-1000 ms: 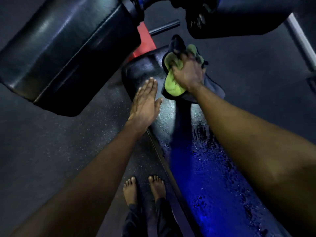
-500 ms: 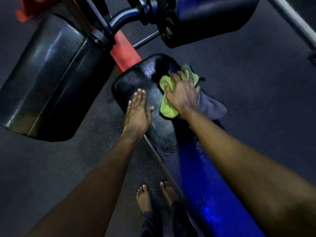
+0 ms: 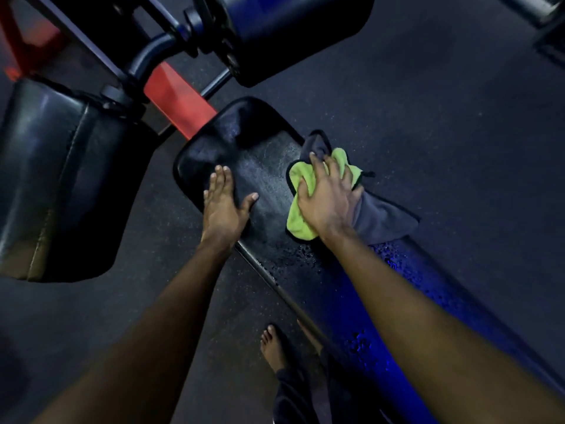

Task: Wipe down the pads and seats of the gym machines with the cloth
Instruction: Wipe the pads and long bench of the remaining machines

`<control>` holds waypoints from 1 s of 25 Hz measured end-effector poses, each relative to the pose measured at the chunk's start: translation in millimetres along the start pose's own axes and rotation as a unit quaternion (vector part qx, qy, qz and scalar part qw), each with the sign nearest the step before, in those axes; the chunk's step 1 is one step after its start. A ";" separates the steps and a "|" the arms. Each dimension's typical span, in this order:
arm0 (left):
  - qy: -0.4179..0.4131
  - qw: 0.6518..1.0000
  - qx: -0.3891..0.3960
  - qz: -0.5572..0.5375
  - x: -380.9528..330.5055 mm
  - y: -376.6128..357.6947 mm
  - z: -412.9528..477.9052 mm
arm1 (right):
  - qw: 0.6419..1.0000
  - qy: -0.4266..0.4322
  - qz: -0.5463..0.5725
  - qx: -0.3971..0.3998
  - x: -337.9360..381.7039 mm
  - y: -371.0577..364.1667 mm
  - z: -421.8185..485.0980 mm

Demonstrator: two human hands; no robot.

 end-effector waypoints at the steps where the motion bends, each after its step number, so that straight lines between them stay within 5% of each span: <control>1: -0.001 1.000 -0.003 -0.002 0.3 -0.3 -0.3 | 1.000 0.006 0.002 -0.001 8.7 2.1 11.5; 6: -0.010 1.000 -0.013 -0.022 2.1 -0.8 0.2 | 0.995 0.093 0.033 0.009 55.3 18.7 62.4; 17: -0.019 0.999 -0.025 -0.041 5.3 -2.1 -2.2 | 0.999 -0.034 -0.006 0.011 -43.0 0.6 -37.1; 22: -0.023 0.998 -0.030 -0.040 7.1 -4.0 -0.5 | 0.998 0.069 0.001 0.007 17.9 9.6 8.5; 25: -0.072 0.996 -0.045 -0.020 -11.1 0.6 0.3 | 0.999 0.051 0.015 0.007 3.3 6.1 -1.7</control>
Point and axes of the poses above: each hand's wrist, its own z-axis towards the middle knuckle, its own y-axis out of the back of the hand, x = y × z, the point moved 5 cm from there along z, towards the middle knuckle, and after that the axes turned 10 degrees about -z, right-handed, at the moved point
